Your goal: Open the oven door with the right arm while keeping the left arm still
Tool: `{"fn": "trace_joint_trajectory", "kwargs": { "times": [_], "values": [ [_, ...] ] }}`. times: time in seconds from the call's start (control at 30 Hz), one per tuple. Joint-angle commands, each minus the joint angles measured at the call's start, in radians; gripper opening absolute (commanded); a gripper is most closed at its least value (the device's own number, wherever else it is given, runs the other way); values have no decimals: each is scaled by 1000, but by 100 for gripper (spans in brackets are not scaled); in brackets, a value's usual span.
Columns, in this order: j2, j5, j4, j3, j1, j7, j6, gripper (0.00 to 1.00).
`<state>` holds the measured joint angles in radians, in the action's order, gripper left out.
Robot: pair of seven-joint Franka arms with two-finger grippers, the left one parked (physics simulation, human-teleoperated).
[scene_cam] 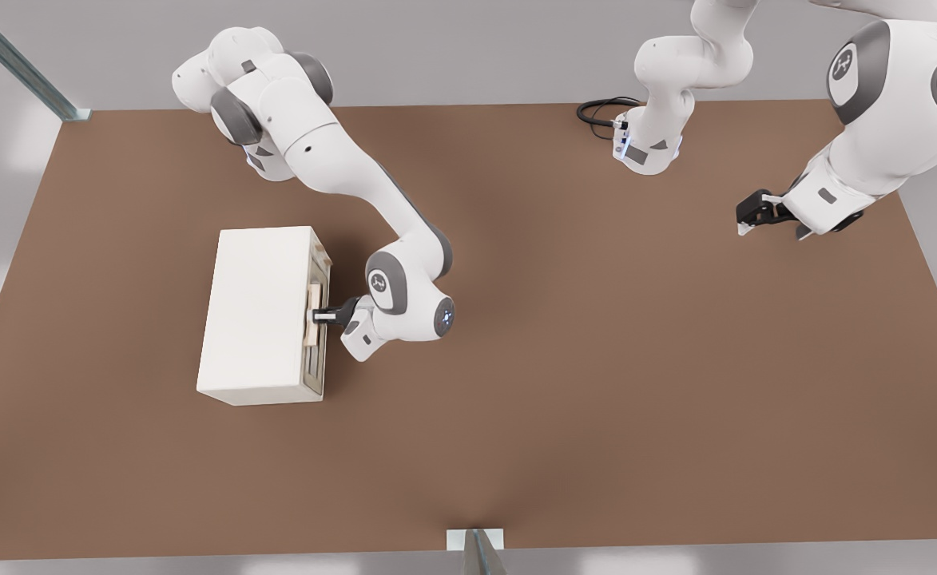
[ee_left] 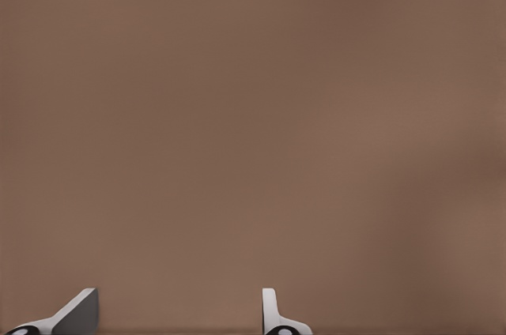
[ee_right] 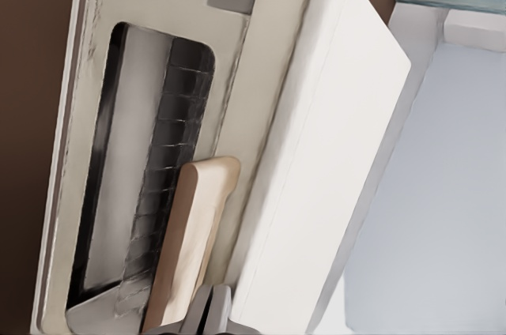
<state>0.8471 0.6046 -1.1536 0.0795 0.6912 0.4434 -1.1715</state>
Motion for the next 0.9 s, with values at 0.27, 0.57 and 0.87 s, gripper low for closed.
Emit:
{"fn": "trace_joint_trajectory", "kwargs": {
  "times": [0.27,0.57,0.87],
  "values": [
    [6,6,-12,0,5,162,-8,21],
    [-204,-356,35,-7,-182,115,-204,21],
    [-534,-736,-124,2,-470,-226,-347,100]
  ]
}}
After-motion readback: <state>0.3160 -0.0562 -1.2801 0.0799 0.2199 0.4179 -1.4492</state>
